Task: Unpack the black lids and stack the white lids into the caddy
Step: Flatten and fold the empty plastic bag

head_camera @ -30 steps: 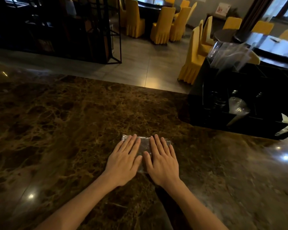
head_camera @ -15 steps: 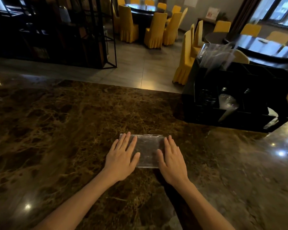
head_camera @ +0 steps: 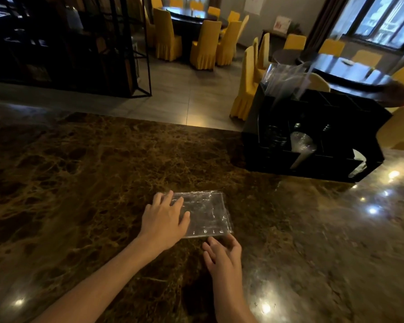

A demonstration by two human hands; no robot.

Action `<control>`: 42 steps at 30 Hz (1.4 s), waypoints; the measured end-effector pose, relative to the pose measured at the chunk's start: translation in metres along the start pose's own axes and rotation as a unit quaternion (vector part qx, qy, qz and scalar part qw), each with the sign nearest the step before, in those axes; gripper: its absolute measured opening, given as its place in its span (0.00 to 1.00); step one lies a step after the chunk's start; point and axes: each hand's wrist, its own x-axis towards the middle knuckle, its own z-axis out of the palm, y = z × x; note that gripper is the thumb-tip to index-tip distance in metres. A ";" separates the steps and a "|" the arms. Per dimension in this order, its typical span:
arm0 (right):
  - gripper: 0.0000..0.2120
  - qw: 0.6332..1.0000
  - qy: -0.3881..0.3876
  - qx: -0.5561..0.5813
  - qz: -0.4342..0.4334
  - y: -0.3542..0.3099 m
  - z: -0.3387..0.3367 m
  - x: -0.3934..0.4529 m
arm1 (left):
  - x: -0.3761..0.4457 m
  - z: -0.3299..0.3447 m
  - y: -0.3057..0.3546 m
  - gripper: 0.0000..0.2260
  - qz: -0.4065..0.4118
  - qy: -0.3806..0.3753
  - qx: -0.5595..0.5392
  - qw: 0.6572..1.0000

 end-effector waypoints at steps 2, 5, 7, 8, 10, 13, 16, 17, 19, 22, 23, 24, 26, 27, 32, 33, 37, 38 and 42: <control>0.32 0.999 0.000 0.044 0.019 -0.005 0.003 -0.001 | -0.004 -0.004 0.002 0.24 -0.005 0.010 -0.041 0.999; 0.33 0.993 0.020 0.102 0.050 -0.013 0.012 0.000 | -0.012 -0.008 0.002 0.22 -0.009 0.022 -0.109 0.994; 0.32 0.993 0.026 0.100 0.050 -0.013 0.017 0.003 | -0.019 -0.008 0.002 0.21 0.018 0.030 -0.130 0.991; 0.31 0.996 0.020 0.075 0.043 -0.011 0.018 0.004 | -0.023 -0.009 0.003 0.20 0.030 0.035 -0.148 0.988; 0.23 0.999 0.004 0.019 0.025 -0.006 0.018 0.006 | -0.032 -0.008 0.005 0.18 0.037 0.044 -0.196 0.979; 0.12 0.999 -0.010 -0.031 -0.015 -0.001 0.016 0.009 | -0.046 -0.007 0.008 0.19 0.018 0.041 -0.248 0.968; 0.11 0.995 -0.021 -0.070 -0.062 -0.002 0.009 0.009 | -0.048 -0.009 0.002 0.20 -0.013 0.042 -0.250 0.967; 0.10 0.993 -0.032 -0.082 -0.076 -0.003 0.005 0.009 | -0.047 -0.011 -0.001 0.20 -0.026 0.036 -0.255 0.966; 0.09 0.990 -0.048 -0.098 -0.089 -0.007 -0.002 0.009 | -0.042 -0.016 -0.007 0.21 -0.050 0.005 -0.297 0.954; 0.06 0.988 -0.040 -0.111 -0.099 -0.012 -0.015 0.010 | -0.036 -0.024 -0.010 0.20 -0.072 -0.046 -0.401 0.912; 0.04 0.988 -0.031 -0.111 -0.098 -0.012 -0.020 0.011 | -0.036 -0.026 -0.010 0.19 -0.079 -0.064 -0.444 0.890; 0.04 0.990 -0.022 -0.108 -0.093 -0.013 -0.025 0.011 | -0.036 -0.029 -0.008 0.17 -0.086 -0.088 -0.496 0.859; 0.08 0.992 -0.010 -0.097 -0.080 -0.013 -0.036 0.010 | -0.039 -0.032 -0.001 0.13 -0.099 -0.135 -0.577 0.800; 0.10 0.993 -0.008 -0.092 -0.075 -0.014 -0.042 0.009 | -0.041 -0.032 0.004 0.13 -0.098 -0.150 -0.594 0.784; 0.09 0.994 -0.002 -0.083 -0.071 -0.020 -0.079 -0.003 | -0.058 -0.031 0.034 0.15 -0.107 -0.173 -0.652 0.731; 0.07 0.995 0.002 -0.076 -0.071 -0.020 -0.088 -0.006 | -0.061 -0.030 0.042 0.15 -0.106 -0.171 -0.651 0.732; 0.05 0.996 0.045 -0.036 -0.060 -0.022 -0.129 -0.017 | -0.076 -0.024 0.082 0.15 -0.107 -0.157 -0.644 0.741; 0.04 0.996 0.058 -0.026 -0.057 -0.023 -0.143 -0.021 | -0.080 -0.023 0.094 0.14 -0.105 -0.155 -0.641 0.745; 0.04 0.993 0.096 -0.019 -0.069 -0.027 -0.205 -0.041 | -0.100 -0.015 0.152 0.14 -0.078 -0.169 -0.627 0.757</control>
